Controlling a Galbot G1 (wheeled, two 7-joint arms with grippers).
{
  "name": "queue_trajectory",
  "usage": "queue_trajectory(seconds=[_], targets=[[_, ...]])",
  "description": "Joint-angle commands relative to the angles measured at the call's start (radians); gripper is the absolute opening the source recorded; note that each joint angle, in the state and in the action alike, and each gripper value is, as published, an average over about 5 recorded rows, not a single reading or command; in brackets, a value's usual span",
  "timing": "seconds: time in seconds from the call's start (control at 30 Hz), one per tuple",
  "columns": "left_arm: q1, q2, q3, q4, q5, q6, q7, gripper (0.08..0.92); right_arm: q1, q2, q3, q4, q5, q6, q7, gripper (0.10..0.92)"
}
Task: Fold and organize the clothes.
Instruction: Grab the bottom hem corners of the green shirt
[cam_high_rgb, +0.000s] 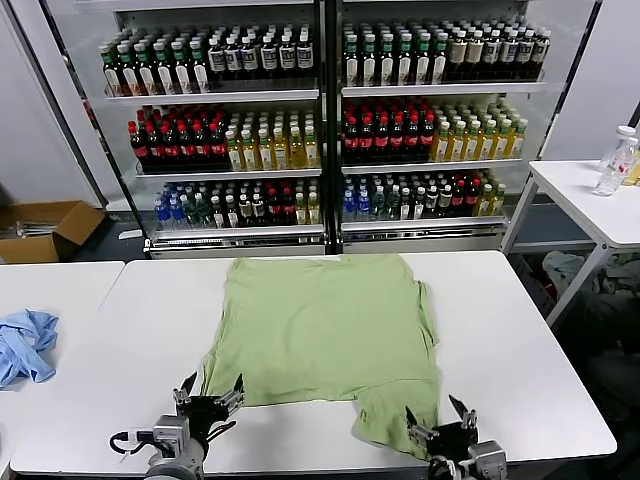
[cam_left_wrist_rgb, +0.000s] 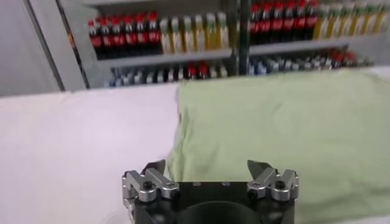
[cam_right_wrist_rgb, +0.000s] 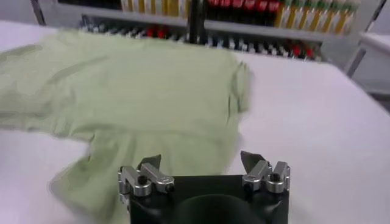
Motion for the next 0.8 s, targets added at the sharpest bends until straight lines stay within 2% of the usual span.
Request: queue_trajectory(seconds=[0.03, 0.2, 0.4, 0.67, 0.8], targets=[[-0.012, 0.013, 0.012, 0.125, -0.027, 0.02, -0.004, 0.724, -0.048, 0.002, -0.025, -0.02, -0.001, -0.022, 0.001, 0.701], [-0.005, 0.014, 0.014, 0.136, -0.043, 0.02, 0.001, 0.586, -0.057, 0.002, -0.03, -0.02, 0.015, -0.021, 0.003, 0.554], [0.016, 0.024, 0.0, 0.091, -0.093, 0.017, 0.022, 0.413, -0.064, -0.003, -0.026, -0.007, 0.043, -0.017, -0.004, 0.381], [0.05, 0.043, -0.051, -0.073, -0.18, 0.013, 0.045, 0.179, -0.06, -0.026, 0.021, 0.061, 0.107, 0.068, -0.032, 0.152], [0.061, 0.069, -0.078, -0.166, -0.226, 0.013, 0.048, 0.1, -0.04, -0.058, 0.088, 0.114, 0.151, 0.121, -0.039, 0.105]])
